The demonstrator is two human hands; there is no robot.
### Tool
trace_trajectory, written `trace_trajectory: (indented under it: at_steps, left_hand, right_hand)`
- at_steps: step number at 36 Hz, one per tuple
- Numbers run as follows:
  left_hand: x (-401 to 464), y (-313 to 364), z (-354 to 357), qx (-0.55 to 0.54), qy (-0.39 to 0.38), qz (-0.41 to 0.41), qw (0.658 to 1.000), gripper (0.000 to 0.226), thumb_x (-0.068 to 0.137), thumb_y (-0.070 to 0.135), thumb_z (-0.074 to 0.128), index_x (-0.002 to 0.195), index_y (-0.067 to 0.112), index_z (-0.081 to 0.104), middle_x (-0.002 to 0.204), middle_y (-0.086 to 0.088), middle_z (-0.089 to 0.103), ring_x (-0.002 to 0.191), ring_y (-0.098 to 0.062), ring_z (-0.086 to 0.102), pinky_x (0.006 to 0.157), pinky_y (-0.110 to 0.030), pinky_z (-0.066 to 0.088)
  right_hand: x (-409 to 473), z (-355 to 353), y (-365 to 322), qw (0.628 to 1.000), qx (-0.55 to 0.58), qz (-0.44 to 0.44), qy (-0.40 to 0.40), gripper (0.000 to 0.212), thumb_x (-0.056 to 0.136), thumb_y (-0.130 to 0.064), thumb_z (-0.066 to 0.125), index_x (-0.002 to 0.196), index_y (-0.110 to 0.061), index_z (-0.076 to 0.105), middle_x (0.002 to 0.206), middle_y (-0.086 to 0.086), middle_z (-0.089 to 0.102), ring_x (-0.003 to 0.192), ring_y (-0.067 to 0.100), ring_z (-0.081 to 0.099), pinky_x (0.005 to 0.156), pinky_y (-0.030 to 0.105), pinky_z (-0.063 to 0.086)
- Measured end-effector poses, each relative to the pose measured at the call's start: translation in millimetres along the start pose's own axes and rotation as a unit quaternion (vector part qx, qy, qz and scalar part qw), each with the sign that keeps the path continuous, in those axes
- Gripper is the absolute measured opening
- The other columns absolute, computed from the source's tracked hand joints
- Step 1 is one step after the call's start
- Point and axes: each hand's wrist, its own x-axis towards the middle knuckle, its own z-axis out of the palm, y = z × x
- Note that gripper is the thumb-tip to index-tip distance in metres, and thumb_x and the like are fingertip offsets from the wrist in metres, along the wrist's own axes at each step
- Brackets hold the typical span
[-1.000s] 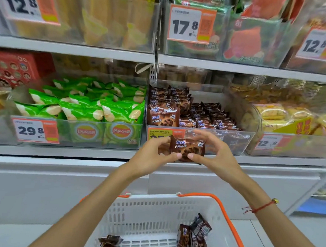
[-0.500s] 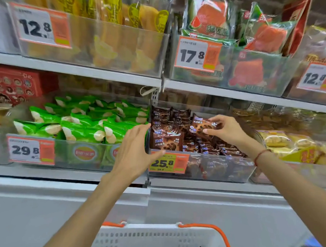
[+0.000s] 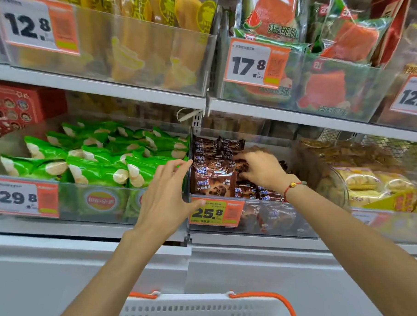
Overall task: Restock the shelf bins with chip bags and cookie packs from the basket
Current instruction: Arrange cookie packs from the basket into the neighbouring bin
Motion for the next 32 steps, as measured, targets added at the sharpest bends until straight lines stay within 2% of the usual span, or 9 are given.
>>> trace_trajectory:
  at_steps: [5,10,17,21,25,29,32]
  left_hand:
    - [0,0,0,0.005,0.001,-0.002,1.0,0.092,0.072,0.049,0.077,0.148,0.028,0.029,0.14,0.012,0.035,0.128,-0.009,0.029,0.097,-0.025,0.036]
    - [1,0,0,0.005,0.003,-0.003,1.0,0.091,0.072,0.049,0.077,0.147,0.028,0.03,0.139,0.012,0.036,0.126,-0.008,0.029,0.095,-0.024,0.037]
    - [0,3,1,0.005,-0.007,-0.017,1.0,0.091,0.074,0.049,0.076,0.148,0.027,0.028,0.141,0.01,0.035,0.127,-0.011,0.03,0.099,-0.026,0.035]
    - [-1,4,1,0.005,-0.006,-0.024,1.0,0.091,0.075,0.046,0.076,0.148,0.025,0.026,0.144,0.008,0.034,0.13,-0.013,0.029,0.104,-0.028,0.032]
    - [-3,8,2,-0.008,-0.006,-0.038,0.999,0.093,0.073,0.042,0.078,0.147,0.023,0.026,0.144,0.007,0.035,0.131,-0.014,0.03,0.105,-0.029,0.032]
    - [-10,19,0,-0.033,0.036,-0.034,0.998,0.08,0.071,0.035,0.08,0.138,0.022,0.037,0.135,0.005,0.044,0.123,-0.014,0.04,0.096,-0.029,0.036]
    - [-23,30,0,-0.048,0.072,-0.004,0.996,0.054,0.075,0.031,0.075,0.121,0.023,0.049,0.118,0.008,0.053,0.107,-0.014,0.05,0.08,-0.026,0.039]
  right_hand:
    - [1,3,1,0.999,0.019,0.021,0.035,0.043,0.085,-0.021,0.067,0.126,-0.032,0.058,0.126,-0.003,0.063,0.111,0.024,0.061,0.092,0.041,0.05]
    - [1,12,-1,0.998,0.018,0.049,0.033,0.041,0.086,-0.027,0.067,0.125,-0.034,0.059,0.124,0.0,0.065,0.108,0.026,0.062,0.089,0.041,0.052]
    - [-3,18,-1,0.998,0.029,0.047,0.021,0.043,0.088,-0.023,0.065,0.129,-0.032,0.057,0.129,0.001,0.061,0.113,0.025,0.059,0.088,0.04,0.051]
    - [-5,9,2,0.999,0.044,0.025,-0.017,0.057,0.084,-0.02,0.07,0.136,-0.029,0.051,0.138,0.002,0.053,0.124,0.025,0.05,0.094,0.04,0.047]
    - [-29,-4,5,0.997,0.071,0.022,0.021,0.066,0.082,-0.014,0.07,0.142,-0.024,0.043,0.14,0.007,0.05,0.129,0.028,0.04,0.104,0.041,0.037]
    - [-73,-23,-1,0.984,0.151,0.044,0.085,0.052,0.083,-0.016,0.071,0.132,-0.022,0.055,0.128,0.003,0.056,0.122,0.022,0.044,0.102,0.036,0.037]
    - [-110,-32,-19,0.965,0.228,0.064,0.111,0.032,0.082,-0.015,0.072,0.112,-0.024,0.065,0.109,-0.003,0.064,0.103,0.015,0.056,0.087,0.03,0.046]
